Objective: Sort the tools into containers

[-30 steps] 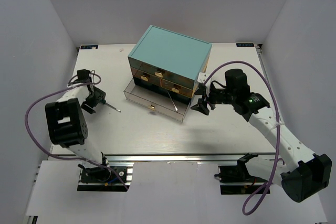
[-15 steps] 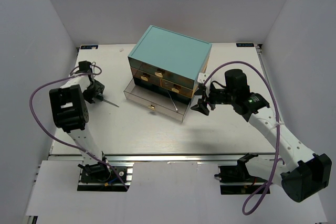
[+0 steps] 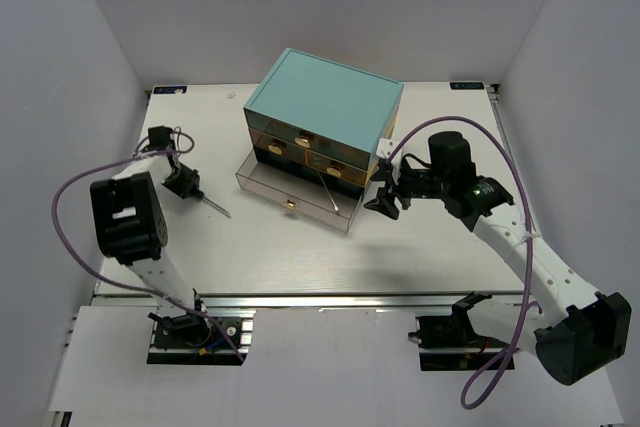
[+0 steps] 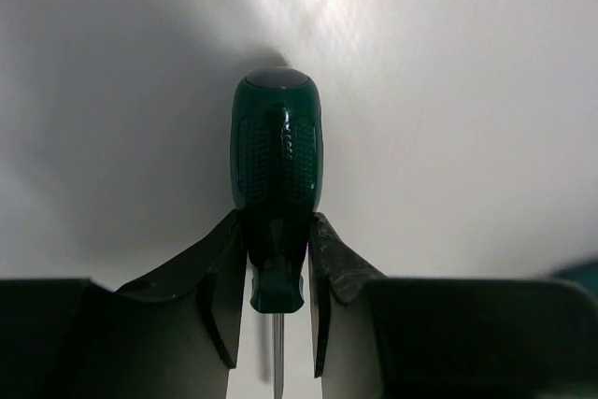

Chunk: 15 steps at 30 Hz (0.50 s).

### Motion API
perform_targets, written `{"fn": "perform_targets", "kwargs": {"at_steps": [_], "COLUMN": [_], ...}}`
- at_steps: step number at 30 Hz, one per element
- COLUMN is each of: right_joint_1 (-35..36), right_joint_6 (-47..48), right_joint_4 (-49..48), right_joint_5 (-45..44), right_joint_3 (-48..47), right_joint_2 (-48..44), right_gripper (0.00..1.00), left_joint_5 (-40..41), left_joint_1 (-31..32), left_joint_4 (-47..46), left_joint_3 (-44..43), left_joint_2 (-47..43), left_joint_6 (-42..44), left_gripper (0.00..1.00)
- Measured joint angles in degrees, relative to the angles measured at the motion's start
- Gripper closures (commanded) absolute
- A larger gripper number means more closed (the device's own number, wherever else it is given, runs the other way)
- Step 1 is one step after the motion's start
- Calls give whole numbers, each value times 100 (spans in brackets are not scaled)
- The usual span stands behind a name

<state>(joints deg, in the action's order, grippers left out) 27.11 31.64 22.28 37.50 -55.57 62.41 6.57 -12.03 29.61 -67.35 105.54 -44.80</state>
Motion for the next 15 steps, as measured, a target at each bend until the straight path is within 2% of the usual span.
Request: {"fn": "perform_targets", "kwargs": {"at_steps": [4, 10, 13, 15], "right_joint_1": [-15, -15, -15, -15], "right_joint_6": [-2, -4, -11, -26], "right_joint_4": [0, 7, 4, 4], "right_joint_5": [0, 0, 0, 7], "right_joint_3": [0, 0, 0, 0], "right_joint_2": [0, 4, 7, 7], "right_gripper": [29, 29, 29, 29], "left_joint_5": [-800, -1668, -2009, -2085], "left_joint_1": [50, 282, 682, 1189], "left_joint_4": [131, 103, -229, -522], "left_joint_3": [848, 1012, 1047, 1075], "left_joint_2": [-1078, -3032, -3344, -3248], "left_joint_6": [-149, -518, -887, -1213], "left_gripper": [100, 100, 100, 100]}}
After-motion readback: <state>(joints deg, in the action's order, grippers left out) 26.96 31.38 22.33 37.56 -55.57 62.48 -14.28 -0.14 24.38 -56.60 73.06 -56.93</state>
